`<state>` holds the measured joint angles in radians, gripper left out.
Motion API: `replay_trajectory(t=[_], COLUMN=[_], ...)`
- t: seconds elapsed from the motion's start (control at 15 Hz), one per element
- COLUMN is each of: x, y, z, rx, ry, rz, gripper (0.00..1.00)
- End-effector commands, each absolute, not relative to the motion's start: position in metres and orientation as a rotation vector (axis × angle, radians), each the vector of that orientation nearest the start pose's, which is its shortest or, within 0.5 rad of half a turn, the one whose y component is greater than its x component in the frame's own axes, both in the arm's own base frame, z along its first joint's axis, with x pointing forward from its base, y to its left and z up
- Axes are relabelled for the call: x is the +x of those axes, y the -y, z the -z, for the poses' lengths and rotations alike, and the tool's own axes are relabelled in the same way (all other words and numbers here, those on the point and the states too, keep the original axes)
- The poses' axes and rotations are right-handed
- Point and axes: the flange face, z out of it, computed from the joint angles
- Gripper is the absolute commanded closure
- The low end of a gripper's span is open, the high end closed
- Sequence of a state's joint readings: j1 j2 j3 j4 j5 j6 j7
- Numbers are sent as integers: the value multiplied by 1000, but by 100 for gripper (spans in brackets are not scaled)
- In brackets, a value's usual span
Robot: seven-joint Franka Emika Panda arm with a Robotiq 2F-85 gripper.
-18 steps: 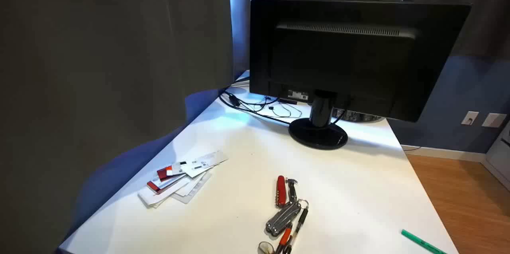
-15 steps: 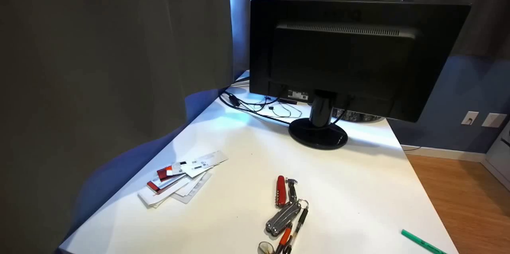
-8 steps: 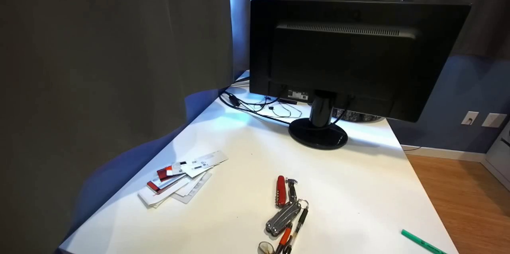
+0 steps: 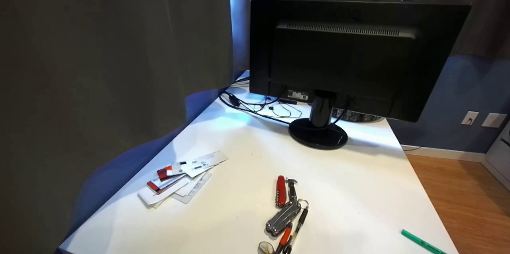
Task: Put the green pen in the stationary holder in the open drawer
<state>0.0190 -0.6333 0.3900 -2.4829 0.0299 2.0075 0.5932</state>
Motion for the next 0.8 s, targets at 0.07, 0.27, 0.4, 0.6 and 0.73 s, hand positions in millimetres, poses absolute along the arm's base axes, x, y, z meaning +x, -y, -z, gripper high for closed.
replay_trajectory(t=[0.07,0.27,0.4,0.6,0.73], x=[347,371,383,397,407], y=[-165,-185,-206,-240,-272], z=[-500,-474,-450,-414,-388], rx=[-3223,-3299,-3319,-3343,-3326], ry=[-407,-225,-55,206,392], rz=[322,162,91,37,47], gripper=[0,0,0,0,0])
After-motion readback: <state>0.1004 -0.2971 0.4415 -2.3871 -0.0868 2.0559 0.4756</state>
